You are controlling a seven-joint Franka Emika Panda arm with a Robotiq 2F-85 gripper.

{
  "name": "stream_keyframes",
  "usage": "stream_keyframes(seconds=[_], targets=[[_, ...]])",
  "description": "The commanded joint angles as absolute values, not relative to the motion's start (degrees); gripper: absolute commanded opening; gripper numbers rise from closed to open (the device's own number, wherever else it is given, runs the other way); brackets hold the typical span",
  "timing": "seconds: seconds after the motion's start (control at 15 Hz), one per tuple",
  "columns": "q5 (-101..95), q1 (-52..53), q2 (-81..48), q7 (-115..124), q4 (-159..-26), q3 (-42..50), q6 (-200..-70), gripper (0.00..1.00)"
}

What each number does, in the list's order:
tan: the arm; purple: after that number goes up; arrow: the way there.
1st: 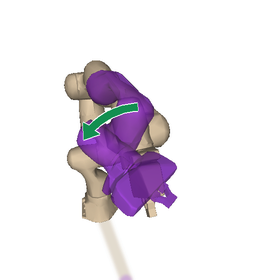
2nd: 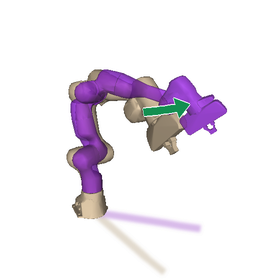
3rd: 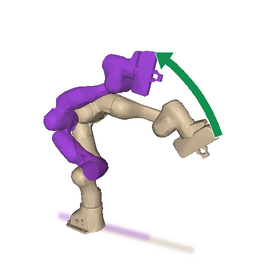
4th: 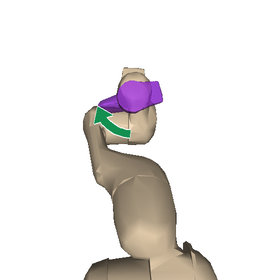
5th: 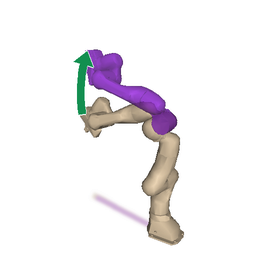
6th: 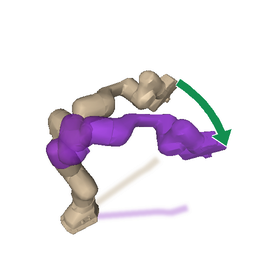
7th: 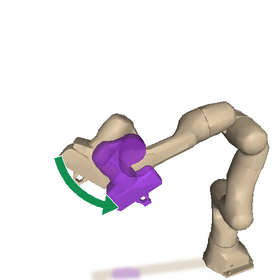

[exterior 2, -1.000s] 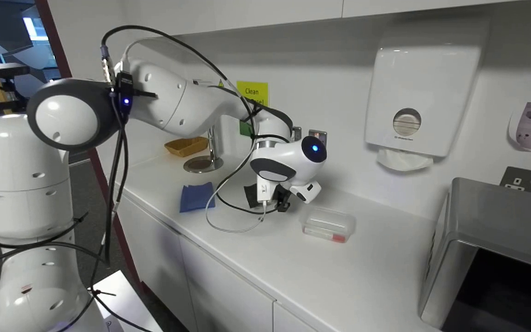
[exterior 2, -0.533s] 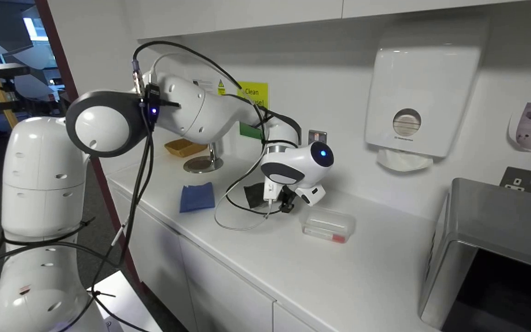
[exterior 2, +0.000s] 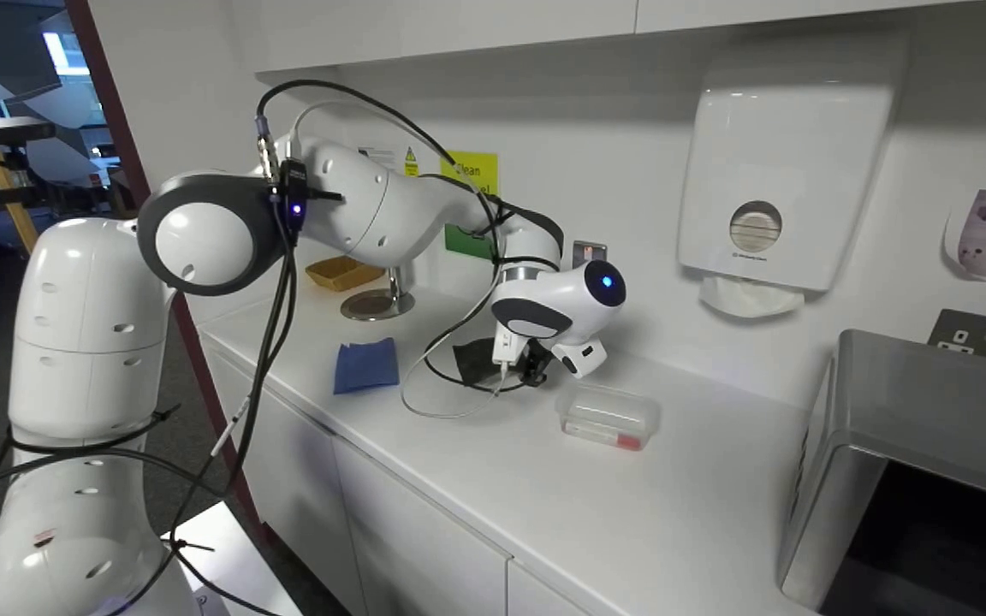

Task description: Adjust the tissue inside the container

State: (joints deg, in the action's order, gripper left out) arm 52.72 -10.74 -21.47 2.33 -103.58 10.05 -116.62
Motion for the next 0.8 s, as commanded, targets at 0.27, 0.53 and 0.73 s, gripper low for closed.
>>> stream_keyframes(seconds=[0.27, 0.53, 0.73], targets=[[53.55, -12.57, -22.44, 4.29, -101.45, 9.09, -113.5, 0.95], [53.27, -12.08, -22.48, 4.36, -101.87, 8.92, -112.97, 1.0], [53.22, -11.95, -22.75, 4.65, -101.85, 8.65, -113.16, 1.0]])
